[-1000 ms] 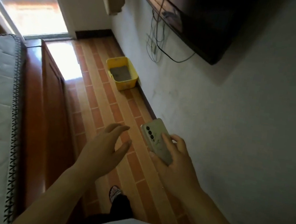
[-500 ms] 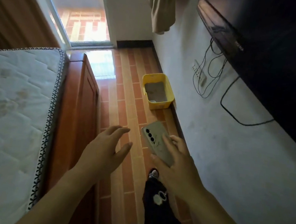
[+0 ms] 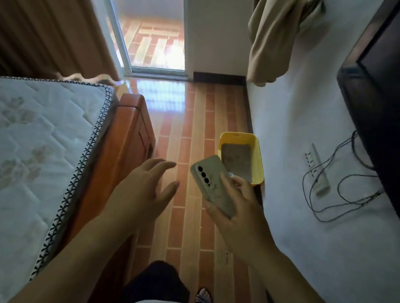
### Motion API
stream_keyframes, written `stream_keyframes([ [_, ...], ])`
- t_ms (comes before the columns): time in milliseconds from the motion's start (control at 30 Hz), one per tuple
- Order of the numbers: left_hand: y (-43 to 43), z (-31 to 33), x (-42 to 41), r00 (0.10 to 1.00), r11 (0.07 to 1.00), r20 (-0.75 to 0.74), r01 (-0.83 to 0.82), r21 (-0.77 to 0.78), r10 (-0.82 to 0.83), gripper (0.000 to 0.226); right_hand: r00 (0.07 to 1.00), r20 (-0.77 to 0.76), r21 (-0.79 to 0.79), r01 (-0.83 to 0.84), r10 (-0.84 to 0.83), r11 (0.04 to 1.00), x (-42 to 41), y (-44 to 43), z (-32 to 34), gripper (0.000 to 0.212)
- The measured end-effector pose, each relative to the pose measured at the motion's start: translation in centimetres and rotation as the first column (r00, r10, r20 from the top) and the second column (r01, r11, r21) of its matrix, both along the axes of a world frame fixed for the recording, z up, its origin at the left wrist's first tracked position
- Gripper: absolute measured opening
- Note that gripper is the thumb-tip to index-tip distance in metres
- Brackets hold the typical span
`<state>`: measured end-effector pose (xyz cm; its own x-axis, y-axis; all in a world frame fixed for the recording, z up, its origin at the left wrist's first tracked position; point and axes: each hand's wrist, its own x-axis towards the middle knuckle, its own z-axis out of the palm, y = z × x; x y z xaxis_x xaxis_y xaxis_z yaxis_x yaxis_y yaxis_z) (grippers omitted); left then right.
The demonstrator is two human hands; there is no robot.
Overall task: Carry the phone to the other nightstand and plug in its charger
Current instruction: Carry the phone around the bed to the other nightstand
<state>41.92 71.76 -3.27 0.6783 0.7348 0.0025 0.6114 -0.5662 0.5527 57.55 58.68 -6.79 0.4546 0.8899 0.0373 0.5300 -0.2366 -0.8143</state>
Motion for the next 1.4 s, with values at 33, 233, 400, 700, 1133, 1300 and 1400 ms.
stream_keyframes([
  [33,1.7,-0.2,0.4,1.000,1.000,-0.002,-0.019,-0.002,0.019,0.047,1.000,0.008,-0.010,-0.013,0.013,1.000,0.8,1.9,-0.3,0.065],
  [233,14.2,-2.2,3.8,0.992,0.992,0.024,-0.127,0.004,0.127,0.046,0.997,0.035,-0.038,-0.068,0.070,0.997,5.4,15.5,-1.9,0.063],
  [400,26.8,-1.6,7.7,0.995,0.995,0.028,-0.101,0.017,0.100,0.043,0.999,0.047,-0.007,-0.022,0.022,1.000,8.6,28.1,-0.4,0.063],
  [700,45.4,-1.5,15.5,0.997,0.998,0.044,-0.059,0.021,0.058,0.045,0.997,0.071,-0.006,0.012,-0.011,1.000,15.8,45.3,0.6,0.065],
  [1133,70.4,-1.7,24.3,0.927,0.930,0.067,-0.369,-0.004,0.368,0.043,0.922,0.113,-0.051,-0.368,0.371,0.929,27.3,76.1,1.1,0.064],
  [1300,78.1,-2.7,23.7,0.863,0.865,0.049,-0.499,-0.057,0.502,0.041,0.861,0.113,-0.066,-0.491,0.496,0.868,28.1,87.8,0.7,0.064],
  [1400,83.9,-3.4,23.0,0.805,0.807,0.056,-0.587,-0.060,0.590,0.041,0.808,0.160,-0.105,-0.558,0.567,0.823,27.6,95.5,-0.3,0.063],
])
